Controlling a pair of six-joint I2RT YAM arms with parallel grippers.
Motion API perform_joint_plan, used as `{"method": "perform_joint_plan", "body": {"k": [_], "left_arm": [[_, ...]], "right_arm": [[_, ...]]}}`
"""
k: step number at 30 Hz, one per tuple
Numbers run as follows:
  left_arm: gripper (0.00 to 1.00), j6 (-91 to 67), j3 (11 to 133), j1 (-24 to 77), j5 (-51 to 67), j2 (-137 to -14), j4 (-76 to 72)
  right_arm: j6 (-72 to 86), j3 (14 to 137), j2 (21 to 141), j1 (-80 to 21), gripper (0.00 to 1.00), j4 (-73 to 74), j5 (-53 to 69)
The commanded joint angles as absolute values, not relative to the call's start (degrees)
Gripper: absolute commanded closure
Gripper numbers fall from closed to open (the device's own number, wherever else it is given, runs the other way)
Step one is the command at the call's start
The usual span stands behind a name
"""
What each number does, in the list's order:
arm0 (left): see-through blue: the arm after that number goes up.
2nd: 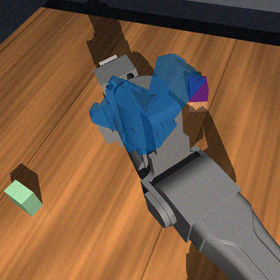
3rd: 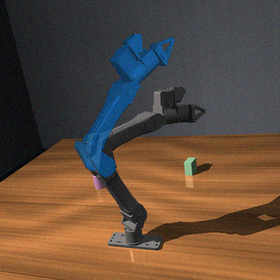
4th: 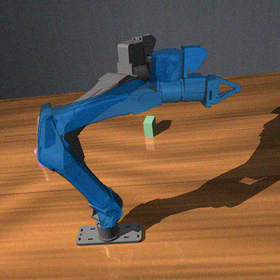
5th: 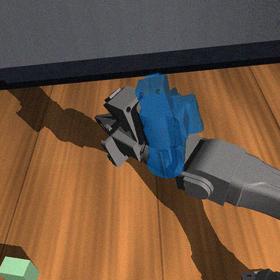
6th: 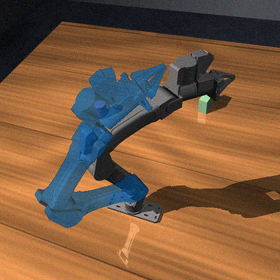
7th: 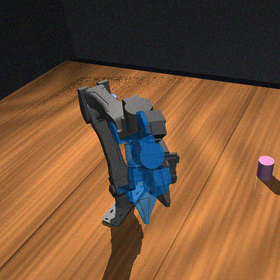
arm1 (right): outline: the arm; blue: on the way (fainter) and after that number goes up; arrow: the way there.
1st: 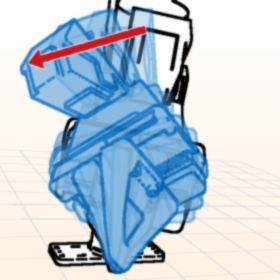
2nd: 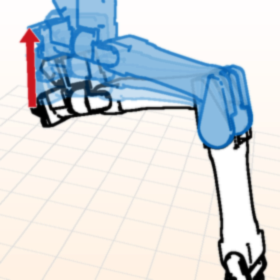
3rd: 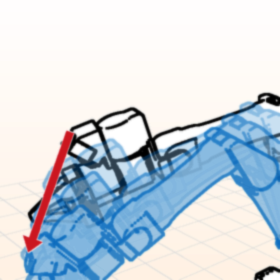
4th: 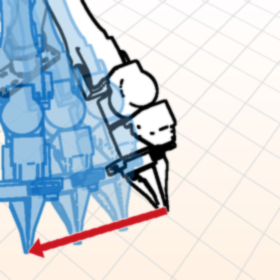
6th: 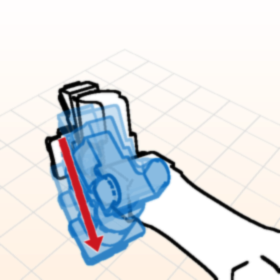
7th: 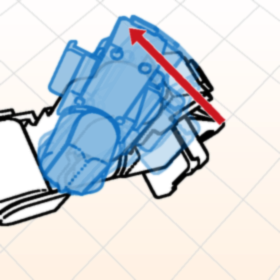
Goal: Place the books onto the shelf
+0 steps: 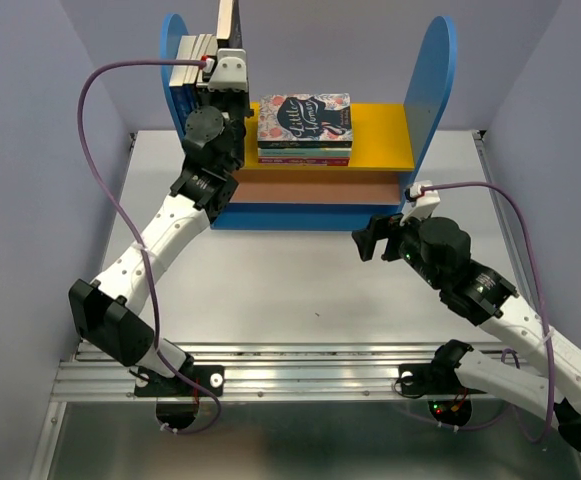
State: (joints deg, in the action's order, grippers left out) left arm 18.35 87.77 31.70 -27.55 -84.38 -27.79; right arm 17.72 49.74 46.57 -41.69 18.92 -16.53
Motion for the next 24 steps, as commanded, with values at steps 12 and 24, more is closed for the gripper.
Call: {"method": "perform_joint_plan", "body": {"k": [12,24], "left_arm": [[1.00,14.3,77.9,27.9,-25.6,-79.1,-46.8],[1.00,13.9,71.3,27.7,-25.0,-77.9,-51.0]], "right_arm": [[16.5,49.0,47.6,-41.7,0.00,17.4,-14.8],[16.3,48.7,47.2,-41.7,0.00,17.4,-13.6]]}}
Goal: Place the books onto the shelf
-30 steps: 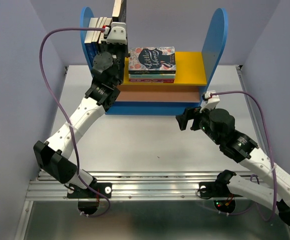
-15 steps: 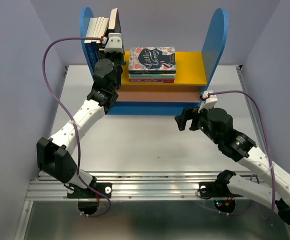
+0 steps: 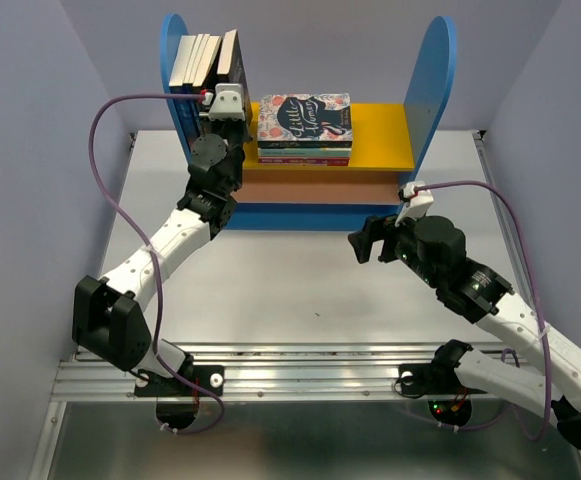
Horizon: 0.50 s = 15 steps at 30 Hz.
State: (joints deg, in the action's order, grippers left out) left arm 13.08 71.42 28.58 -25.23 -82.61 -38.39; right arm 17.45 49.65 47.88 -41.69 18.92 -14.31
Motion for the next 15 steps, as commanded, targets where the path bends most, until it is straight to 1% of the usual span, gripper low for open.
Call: {"method": "perform_joint_plan", "body": {"k": [1,7,8,9,10,12,15], "left_arm": [[1.00,13.9,70.9,27.8,-24.6,-77.9,-51.6],[1.00,14.1,69.0,27.8,-25.4,-77.4,-51.9],[0.98,15.1,68.5,27.7,-25.2,-77.3,-52.1],[0.91,15.3,68.1,27.7,-25.1,-77.2,-52.7],[0.87,15.5,67.9,27.8,-25.0,-77.2,-52.8],[0.85,15.6,67.2,27.7,-24.8,-77.0,-52.9],[0.77,15.7,66.5,27.7,-24.6,-76.7,-53.0]], "right_arm": [[16.3,48.8,47.2,-41.7,0.00,17.4,-13.3],[16.2,48.6,47.5,-41.7,0.00,17.4,-13.0],[16.0,48.7,47.5,-41.7,0.00,17.4,-13.0],[16.0,48.8,47.5,-41.7,0.00,17.4,-12.7],[15.9,48.7,47.5,-41.7,0.00,17.4,-12.4],[15.9,48.7,47.7,-41.7,0.00,17.4,-12.0],[15.8,48.7,47.9,-41.7,0.00,17.4,-11.9]]}}
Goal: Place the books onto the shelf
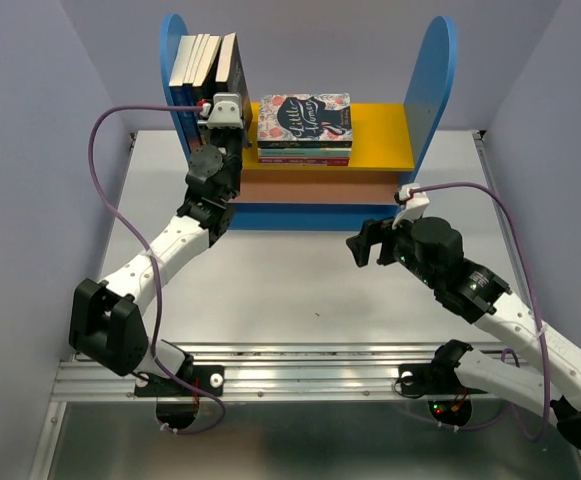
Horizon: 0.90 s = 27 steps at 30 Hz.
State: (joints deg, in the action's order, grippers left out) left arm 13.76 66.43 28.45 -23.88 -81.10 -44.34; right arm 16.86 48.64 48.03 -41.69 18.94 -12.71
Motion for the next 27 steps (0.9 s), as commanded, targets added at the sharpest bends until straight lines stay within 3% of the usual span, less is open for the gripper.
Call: {"method": "perform_joint_plan", "body": {"k": [1,4,10,27], "left_arm": [[0.75,15.7,66.4,27.8,-24.6,-76.7,-53.0],[0.64,15.9,66.0,27.7,-24.8,-76.6,-52.9],[0.58,15.5,65.3,27.7,-26.2,-77.0,-53.5],[0.55,11.6,65.1,27.9,-25.9,-75.8,-54.6]], "right_arm": [[15.7,48.7,47.8,-41.7,0.00,17.4,-11.9],[15.6,48.7,47.9,-41.7,0.00,17.4,-11.6],[15.7,48.6,47.9,-41.7,0.00,17.4,-11.5],[15.6,48.5,48.3,-41.7,0.00,17.4,-10.3]]}}
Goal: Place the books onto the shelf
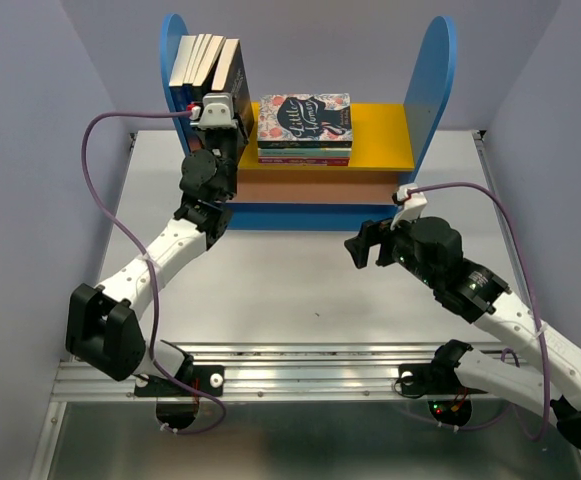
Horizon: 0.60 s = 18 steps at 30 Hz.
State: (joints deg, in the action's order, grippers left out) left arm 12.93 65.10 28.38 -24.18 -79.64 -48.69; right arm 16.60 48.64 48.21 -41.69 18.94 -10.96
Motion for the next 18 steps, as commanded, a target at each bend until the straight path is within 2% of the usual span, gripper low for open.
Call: {"method": "perform_joint_plan", "body": {"k": [1,18], "left_arm": [[0.55,11.3,65.2,27.9,-25.5,-75.6,-54.6],[0.34,5.5,70.4,28.4,-16.0,-70.1,-52.7]], "right_arm": [[15.6,48.5,48.4,-41.7,0.00,17.4,-10.3],[15.2,48.6,49.6,-41.7,0.00,17.5,-8.4]]}}
